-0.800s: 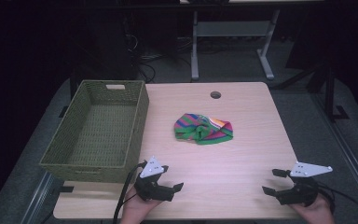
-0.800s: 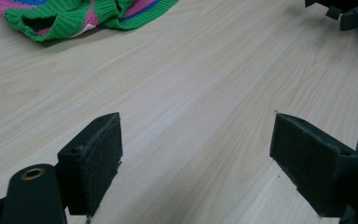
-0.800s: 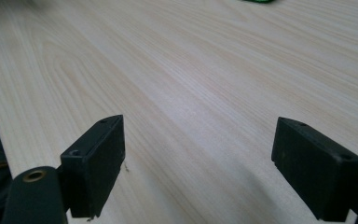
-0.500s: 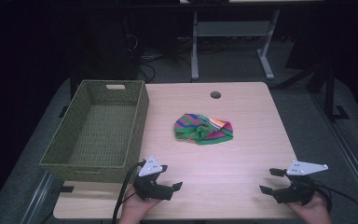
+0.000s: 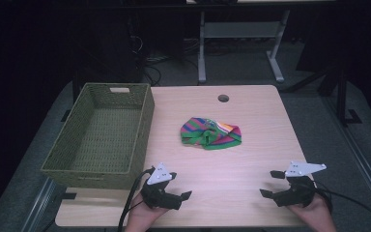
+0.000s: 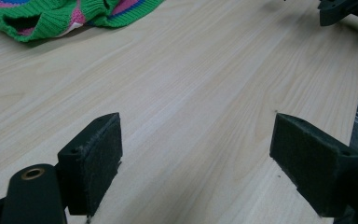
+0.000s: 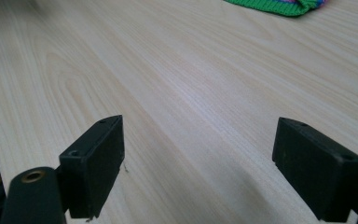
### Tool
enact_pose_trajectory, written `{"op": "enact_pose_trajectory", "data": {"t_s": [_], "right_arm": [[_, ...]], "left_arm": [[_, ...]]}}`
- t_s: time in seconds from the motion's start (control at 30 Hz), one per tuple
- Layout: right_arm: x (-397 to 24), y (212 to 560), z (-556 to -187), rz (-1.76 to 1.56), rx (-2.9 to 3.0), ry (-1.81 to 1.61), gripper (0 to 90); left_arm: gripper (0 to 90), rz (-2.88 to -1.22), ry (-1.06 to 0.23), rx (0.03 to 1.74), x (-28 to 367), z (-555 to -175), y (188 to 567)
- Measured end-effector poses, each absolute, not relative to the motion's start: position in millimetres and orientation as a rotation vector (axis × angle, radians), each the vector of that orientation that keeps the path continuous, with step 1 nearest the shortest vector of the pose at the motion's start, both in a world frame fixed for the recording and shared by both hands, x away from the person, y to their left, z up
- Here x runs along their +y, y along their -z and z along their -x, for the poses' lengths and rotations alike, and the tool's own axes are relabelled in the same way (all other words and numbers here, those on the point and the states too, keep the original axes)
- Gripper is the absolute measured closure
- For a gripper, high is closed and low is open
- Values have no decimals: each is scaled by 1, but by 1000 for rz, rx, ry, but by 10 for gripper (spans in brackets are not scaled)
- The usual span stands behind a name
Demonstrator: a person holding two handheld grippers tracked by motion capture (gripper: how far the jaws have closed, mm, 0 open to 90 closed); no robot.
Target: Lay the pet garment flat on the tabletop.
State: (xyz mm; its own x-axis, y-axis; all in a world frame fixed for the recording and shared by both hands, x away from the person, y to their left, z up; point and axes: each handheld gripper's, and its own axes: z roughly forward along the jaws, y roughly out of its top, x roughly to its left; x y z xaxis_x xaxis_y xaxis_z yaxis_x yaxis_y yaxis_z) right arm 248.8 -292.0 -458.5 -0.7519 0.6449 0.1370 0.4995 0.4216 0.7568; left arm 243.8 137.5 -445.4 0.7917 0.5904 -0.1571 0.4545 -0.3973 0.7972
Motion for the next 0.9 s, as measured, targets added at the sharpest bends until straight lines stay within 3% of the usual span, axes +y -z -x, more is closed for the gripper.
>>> {"op": "enact_pose_trajectory", "data": {"t_s": [0.9], "right_arm": [[-288,442,-269,-972,2541,-1261,176]], "left_arm": [[164,-2031,-186,797,140,-245,446]]}}
